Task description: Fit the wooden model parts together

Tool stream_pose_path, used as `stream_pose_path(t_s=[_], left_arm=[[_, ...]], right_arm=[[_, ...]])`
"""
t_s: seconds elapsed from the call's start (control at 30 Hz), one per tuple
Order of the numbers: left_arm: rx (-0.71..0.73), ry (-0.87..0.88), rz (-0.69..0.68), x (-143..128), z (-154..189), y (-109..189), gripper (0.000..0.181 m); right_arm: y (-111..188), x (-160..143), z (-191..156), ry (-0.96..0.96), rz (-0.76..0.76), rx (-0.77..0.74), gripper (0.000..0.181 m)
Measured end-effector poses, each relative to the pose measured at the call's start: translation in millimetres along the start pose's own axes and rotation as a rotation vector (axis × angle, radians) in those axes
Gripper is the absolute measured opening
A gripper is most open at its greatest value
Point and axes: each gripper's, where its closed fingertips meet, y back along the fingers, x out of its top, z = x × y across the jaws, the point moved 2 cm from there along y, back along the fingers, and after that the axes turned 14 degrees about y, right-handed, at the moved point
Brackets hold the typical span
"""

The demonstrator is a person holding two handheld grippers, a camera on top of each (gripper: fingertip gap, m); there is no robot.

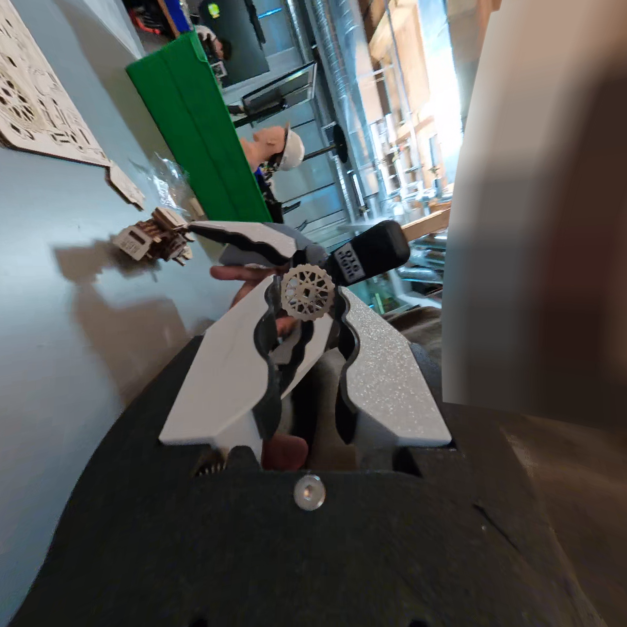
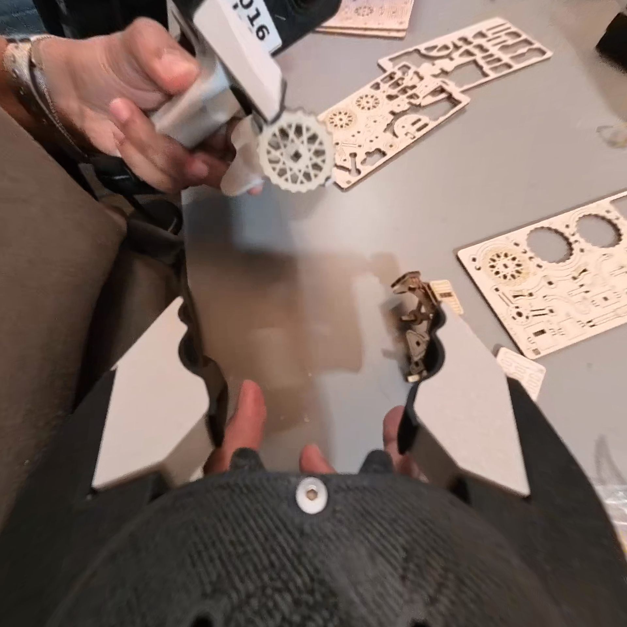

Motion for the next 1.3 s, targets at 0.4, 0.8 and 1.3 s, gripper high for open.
stream_pose_path(t_s=[0.4,0.8,1.3], left_arm=[[0.359,-0.259,0.021,11,-27,15,0.034],[0.433,-0.368,0.085,33,-30,12,0.034],[0.553,-0.49,0.136,44,-39,10,0.034]], right_arm=[[18,18,18,-0.021,0.194,-0.116,0.112],[49,29,41,-0.177,0.489,-0.131,0.137],[46,-5,88,-0.144,0.246,-0.541,0.159]])
